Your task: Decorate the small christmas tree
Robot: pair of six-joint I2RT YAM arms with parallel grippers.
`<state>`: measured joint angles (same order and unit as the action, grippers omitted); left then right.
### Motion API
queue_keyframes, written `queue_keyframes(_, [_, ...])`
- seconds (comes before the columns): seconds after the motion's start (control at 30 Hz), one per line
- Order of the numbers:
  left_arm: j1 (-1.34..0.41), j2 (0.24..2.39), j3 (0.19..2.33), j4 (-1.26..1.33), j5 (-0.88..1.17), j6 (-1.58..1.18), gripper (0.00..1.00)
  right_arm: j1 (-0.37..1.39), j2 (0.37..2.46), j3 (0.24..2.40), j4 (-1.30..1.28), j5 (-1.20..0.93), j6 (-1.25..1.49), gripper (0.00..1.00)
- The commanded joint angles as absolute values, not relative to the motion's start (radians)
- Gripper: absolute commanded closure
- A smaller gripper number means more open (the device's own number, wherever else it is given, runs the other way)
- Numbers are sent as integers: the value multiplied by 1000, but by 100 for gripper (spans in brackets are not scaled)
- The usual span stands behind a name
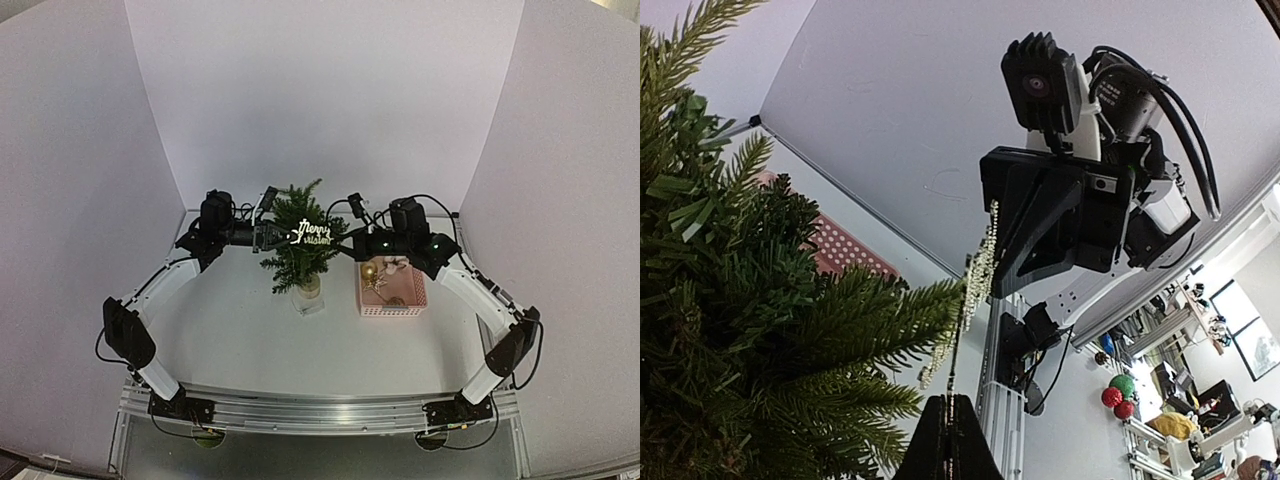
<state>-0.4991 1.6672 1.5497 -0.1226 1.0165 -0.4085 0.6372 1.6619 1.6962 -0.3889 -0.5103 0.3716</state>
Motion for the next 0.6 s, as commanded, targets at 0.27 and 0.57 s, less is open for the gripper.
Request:
queue_keyframes(0.27, [-490,1700,1592,-22,884,-465,100,600,1714,1724,-372,-544,494,100])
queue_keyframes(0.57, [-491,1689,1615,56,896,-418,100,600,1708,1726,-330,-558,500,100])
